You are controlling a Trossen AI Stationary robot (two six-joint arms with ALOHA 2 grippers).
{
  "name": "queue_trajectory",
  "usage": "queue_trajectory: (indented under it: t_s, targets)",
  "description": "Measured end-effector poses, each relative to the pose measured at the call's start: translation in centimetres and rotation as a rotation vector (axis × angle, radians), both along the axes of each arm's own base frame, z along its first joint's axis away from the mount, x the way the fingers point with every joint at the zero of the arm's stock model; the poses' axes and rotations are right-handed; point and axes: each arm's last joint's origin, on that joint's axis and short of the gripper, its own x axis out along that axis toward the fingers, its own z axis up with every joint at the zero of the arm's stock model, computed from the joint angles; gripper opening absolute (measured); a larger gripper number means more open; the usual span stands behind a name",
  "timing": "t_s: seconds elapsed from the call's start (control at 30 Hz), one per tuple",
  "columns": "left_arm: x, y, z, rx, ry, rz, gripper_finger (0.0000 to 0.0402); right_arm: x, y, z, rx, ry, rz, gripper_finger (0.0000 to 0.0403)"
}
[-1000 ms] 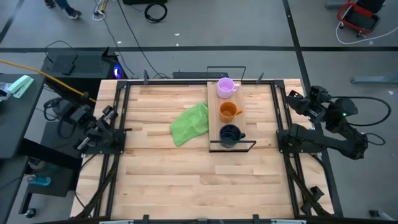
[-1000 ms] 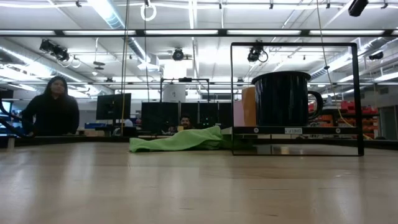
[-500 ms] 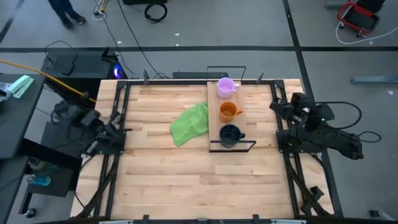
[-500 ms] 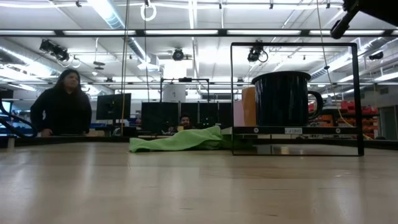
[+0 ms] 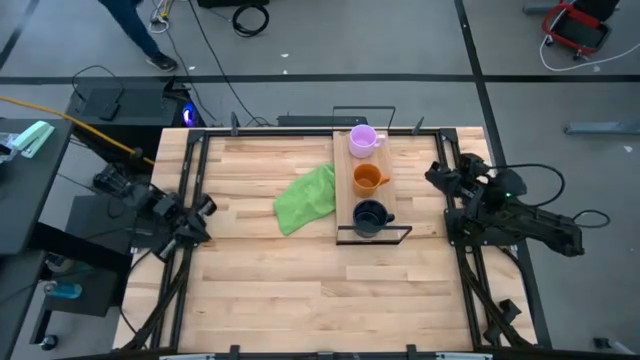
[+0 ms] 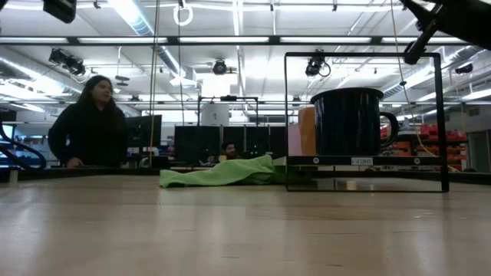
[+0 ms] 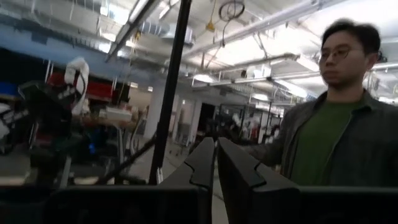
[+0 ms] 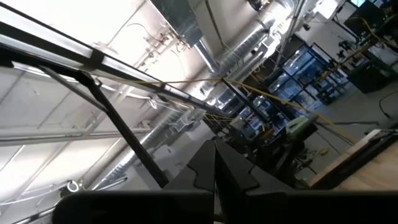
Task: Stack small to large cups/mugs on shelf
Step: Return to Home Position
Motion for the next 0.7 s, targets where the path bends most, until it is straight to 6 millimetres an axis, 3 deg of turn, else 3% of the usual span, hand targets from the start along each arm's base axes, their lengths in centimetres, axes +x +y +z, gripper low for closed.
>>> queue_trajectory:
  t_s: [0.33, 0.7]
  targets:
    - [0.9, -0.6, -3.4, -0.027, 0.002, -0.007, 0.0031, 0.7, -0.3, -2.4, 0.034, 0.012, 0.015, 0.0012]
    - [1.2, -0.8, -4.3, 0.073, 0.060, 0.027, 0.0028, 1.0, -0.4, -3.4, 0.017, 0.044, -0.008, 0.0012]
